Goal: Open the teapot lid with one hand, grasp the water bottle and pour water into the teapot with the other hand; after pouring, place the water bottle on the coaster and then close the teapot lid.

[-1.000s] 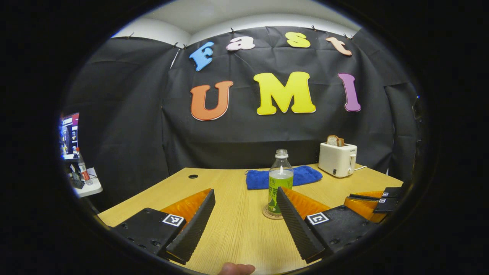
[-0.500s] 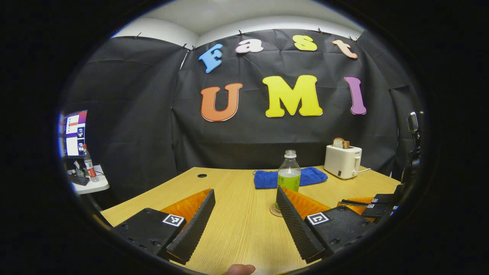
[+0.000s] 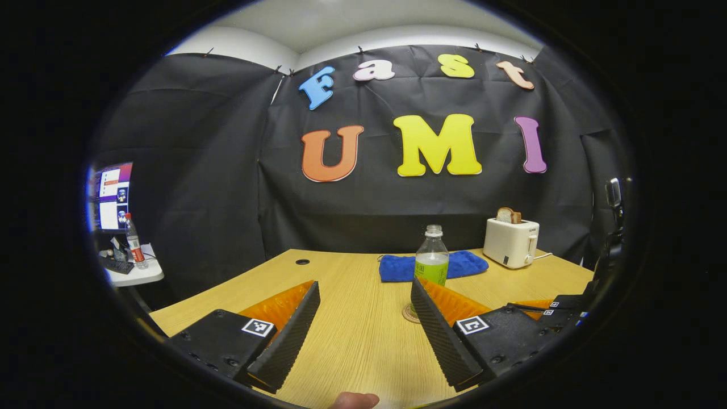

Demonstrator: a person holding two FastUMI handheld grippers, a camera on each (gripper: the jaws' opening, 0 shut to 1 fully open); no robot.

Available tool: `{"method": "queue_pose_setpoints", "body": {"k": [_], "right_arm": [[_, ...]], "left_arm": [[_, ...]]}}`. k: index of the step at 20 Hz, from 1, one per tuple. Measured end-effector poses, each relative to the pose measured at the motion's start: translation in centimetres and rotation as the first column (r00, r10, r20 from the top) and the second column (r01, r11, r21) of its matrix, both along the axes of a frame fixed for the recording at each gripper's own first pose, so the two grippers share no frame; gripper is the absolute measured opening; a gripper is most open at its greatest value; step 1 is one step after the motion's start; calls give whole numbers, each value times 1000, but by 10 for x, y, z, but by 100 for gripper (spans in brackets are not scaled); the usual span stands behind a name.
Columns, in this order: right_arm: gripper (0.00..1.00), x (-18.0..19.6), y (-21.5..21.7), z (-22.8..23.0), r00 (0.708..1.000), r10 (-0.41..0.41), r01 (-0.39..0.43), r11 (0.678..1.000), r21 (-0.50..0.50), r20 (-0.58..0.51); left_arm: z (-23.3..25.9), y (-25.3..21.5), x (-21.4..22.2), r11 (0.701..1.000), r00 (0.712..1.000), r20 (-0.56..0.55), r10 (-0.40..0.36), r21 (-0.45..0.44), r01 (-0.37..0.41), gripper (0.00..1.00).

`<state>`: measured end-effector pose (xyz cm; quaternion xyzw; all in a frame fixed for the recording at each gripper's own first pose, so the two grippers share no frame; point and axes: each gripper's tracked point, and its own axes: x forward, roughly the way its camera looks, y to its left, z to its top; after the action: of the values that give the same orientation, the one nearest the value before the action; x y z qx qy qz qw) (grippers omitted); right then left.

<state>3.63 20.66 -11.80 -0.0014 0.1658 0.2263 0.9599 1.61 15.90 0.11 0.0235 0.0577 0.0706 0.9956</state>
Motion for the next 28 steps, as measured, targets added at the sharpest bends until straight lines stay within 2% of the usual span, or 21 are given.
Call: {"method": "queue_pose_setpoints", "body": {"k": [7, 10, 13, 14, 15, 16, 18, 22, 28], "right_arm": [[0, -1, -1, -3, 1000, -16, 16, 1000, -4, 2], [8, -2, 1, 1, 1000, -13, 13, 1000, 0, 8], [34, -5, -1, 15, 999, -25, 24, 1000, 16, 38], [52, -6, -1, 19, 998, -25, 24, 1000, 20, 49], [60, -7, -2, 23, 998, -23, 22, 1000, 22, 61], [76, -9, -4, 26, 997, -32, 31, 999, 18, 69], [95, -12, -9, 32, 996, -49, 47, 999, 16, 80], [98, -19, -14, 48, 989, -92, 87, 995, 41, 116], [98, -37, -21, 54, 981, -164, 160, 986, 52, 107]], "left_arm": [[7, -1, -7, 1000, 1000, 23, -9, -12, 9, 100], [9, -2, -12, 1000, 999, 33, -15, -25, 16, 100], [7, -6, -19, 999, 999, 39, -21, -48, 22, 99], [6, -8, -19, 999, 999, 42, -33, -41, 35, 100], [5, -9, -20, 999, 998, 45, -39, -31, 40, 100], [4, -4, -20, 999, 998, 45, -36, -31, 37, 100], [2, -1, -21, 999, 999, 37, -31, -41, 33, 100], [7, 3, -33, 998, 998, 53, -26, -48, 29, 100], [15, 9, -56, 999, 997, 67, -25, -25, 27, 100]]}}
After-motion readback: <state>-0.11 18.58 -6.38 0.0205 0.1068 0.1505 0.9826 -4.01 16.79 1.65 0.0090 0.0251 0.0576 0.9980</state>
